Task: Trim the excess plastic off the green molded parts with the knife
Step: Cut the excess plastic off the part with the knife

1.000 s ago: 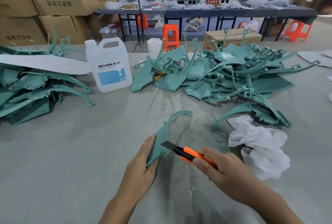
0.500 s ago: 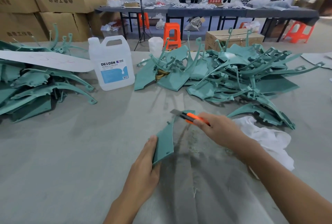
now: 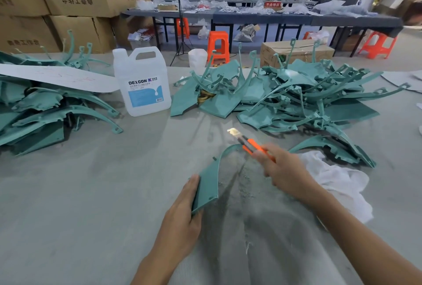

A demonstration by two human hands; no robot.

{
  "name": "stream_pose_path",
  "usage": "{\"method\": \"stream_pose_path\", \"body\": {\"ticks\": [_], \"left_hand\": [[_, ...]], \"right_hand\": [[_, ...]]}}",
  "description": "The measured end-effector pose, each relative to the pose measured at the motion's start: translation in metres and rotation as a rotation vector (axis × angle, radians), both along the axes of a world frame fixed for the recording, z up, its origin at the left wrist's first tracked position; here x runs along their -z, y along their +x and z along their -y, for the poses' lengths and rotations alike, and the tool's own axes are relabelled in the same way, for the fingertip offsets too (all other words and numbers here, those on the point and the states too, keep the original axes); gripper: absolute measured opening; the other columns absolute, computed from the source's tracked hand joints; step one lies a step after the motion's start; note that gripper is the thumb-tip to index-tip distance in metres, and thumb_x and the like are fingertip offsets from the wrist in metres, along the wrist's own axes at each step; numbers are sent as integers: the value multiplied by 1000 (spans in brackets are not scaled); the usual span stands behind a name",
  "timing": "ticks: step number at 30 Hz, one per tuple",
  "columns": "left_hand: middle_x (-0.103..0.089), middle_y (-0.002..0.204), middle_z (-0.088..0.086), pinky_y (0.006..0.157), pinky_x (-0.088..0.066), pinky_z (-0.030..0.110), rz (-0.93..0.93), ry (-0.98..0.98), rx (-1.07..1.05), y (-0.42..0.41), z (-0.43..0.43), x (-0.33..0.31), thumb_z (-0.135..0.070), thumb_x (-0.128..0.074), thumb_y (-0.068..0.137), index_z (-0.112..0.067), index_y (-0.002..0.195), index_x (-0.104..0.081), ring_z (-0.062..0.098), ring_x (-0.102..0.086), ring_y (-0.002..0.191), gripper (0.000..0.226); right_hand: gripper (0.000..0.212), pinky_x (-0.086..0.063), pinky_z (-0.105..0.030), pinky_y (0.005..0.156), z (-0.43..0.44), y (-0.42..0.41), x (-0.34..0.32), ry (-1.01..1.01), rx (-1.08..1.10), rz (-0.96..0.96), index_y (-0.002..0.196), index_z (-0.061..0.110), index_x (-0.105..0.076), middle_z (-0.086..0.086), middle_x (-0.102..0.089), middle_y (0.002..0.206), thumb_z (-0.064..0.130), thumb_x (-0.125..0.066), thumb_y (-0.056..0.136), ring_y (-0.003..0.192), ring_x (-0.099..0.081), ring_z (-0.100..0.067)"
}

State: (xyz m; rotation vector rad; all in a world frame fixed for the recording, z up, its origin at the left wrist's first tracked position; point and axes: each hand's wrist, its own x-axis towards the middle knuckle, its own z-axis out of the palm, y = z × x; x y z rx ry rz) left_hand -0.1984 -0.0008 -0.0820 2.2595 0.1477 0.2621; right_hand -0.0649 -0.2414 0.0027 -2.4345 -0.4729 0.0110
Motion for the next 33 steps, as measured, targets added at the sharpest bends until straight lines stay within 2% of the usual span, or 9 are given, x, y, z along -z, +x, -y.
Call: {"method": "stream_pose_path", "body": {"ticks": [4, 9, 12, 15, 17, 21, 24, 29, 33], "left_hand": [[-38, 153, -23, 112, -29, 12, 6, -60, -41, 2, -2, -1, -23, -58, 100, -35, 155, -33, -4, -38, 138, 61], [-54, 144, -18, 110, -45, 35, -11, -150, -28, 3, -2, -5, -27, -54, 102, -39, 153, -37, 4, -52, 130, 55], [-51, 146, -21, 112, -42, 28, 3, -145, -22, 3, -2, -4, -26, -54, 102, -39, 153, -38, 0, -49, 133, 55], [-41, 149, -29, 111, -32, 13, -1, -105, -22, 3, -3, -4, -27, -57, 101, -38, 153, -37, -8, -39, 137, 57], [-38, 147, -35, 111, -29, 10, 0, -120, -23, 3, -3, -3, -28, -57, 101, -38, 152, -37, -11, -37, 137, 56], [-35, 145, -42, 111, -27, 9, -3, -144, -18, 1, -2, -5, -33, -55, 101, -43, 152, -35, -20, -32, 134, 55], [-33, 143, -45, 107, -25, 2, 0, -133, -14, 1, -3, -6, -32, -55, 101, -42, 152, -35, -26, -30, 130, 56], [-34, 150, -34, 108, -25, 3, 0, -68, -5, 0, -1, -6, -25, -57, 101, -38, 154, -33, -14, -33, 136, 60], [-35, 152, -28, 106, -22, 0, -16, -57, -17, 0, -2, -4, -20, -58, 100, -35, 155, -33, -12, -34, 136, 62]], "right_hand": [[12, -47, -21, 48, -6, -56, 8, 206, -224, -175, 102, 45, -57, 3, -70, 78, 54, -50, 99, 50, -59, -6], [29, -46, -21, 51, -6, -79, 14, 195, -331, -202, 98, 34, -58, 4, -69, 76, 61, -47, 98, 52, -58, -5], [24, -43, -20, 49, -9, -68, 12, 161, -335, -183, 95, 37, -58, 4, -67, 73, 58, -47, 100, 51, -55, -3], [27, -43, -22, 46, -9, -36, 13, 97, -244, -110, 94, 32, -60, 4, -63, 66, 54, -46, 102, 48, -52, -3], [30, -41, -21, 45, -6, -5, 15, -8, -123, -76, 91, 27, -58, 4, -61, 65, 49, -44, 104, 48, -52, -2], [37, -42, -32, 58, 15, 53, 20, -433, 189, -97, 99, 17, -59, -7, -65, 88, 46, -36, 107, 74, -60, -23], [38, -41, -34, 60, 20, 66, 17, -498, 233, -129, 101, 14, -58, -13, -64, 92, 44, -36, 106, 78, -61, -29], [29, -44, -32, 55, 8, 43, -15, -331, 56, -32, 106, 29, -58, 2, -64, 75, 52, -41, 103, 65, -60, -15], [16, -42, -17, 42, 2, 3, -51, -114, -259, -127, 99, 47, -59, 10, -69, 68, 61, -51, 96, 43, -55, -4]]}}
